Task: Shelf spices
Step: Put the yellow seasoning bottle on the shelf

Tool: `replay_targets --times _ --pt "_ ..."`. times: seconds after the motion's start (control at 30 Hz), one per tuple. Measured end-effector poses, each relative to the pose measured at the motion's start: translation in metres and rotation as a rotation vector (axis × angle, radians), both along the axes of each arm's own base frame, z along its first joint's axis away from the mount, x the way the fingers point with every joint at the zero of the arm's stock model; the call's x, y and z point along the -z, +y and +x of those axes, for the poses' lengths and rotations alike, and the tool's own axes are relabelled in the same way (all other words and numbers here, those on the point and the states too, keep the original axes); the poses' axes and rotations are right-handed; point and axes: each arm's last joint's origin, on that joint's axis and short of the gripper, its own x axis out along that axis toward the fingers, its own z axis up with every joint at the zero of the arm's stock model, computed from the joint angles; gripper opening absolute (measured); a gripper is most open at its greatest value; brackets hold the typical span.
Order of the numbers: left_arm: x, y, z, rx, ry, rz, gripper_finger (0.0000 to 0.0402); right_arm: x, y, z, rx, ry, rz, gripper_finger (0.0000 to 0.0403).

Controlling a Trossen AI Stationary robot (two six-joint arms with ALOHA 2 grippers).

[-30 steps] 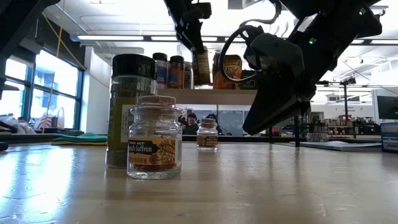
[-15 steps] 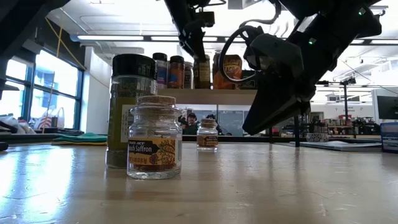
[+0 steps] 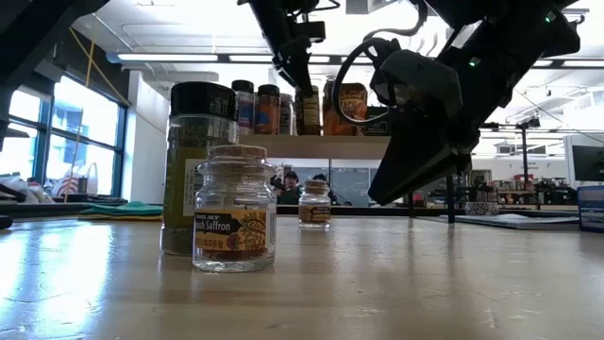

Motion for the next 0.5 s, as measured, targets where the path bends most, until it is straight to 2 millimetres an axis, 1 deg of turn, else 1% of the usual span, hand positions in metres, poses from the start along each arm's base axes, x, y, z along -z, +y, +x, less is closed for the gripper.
replay_targets --times 0.5 --pt "0.000 0.019 -0.010 0.001 -0.014 -0.033 0.0248 0.000 0.001 0.000 -0.002 -0.001 0.001 0.0076"
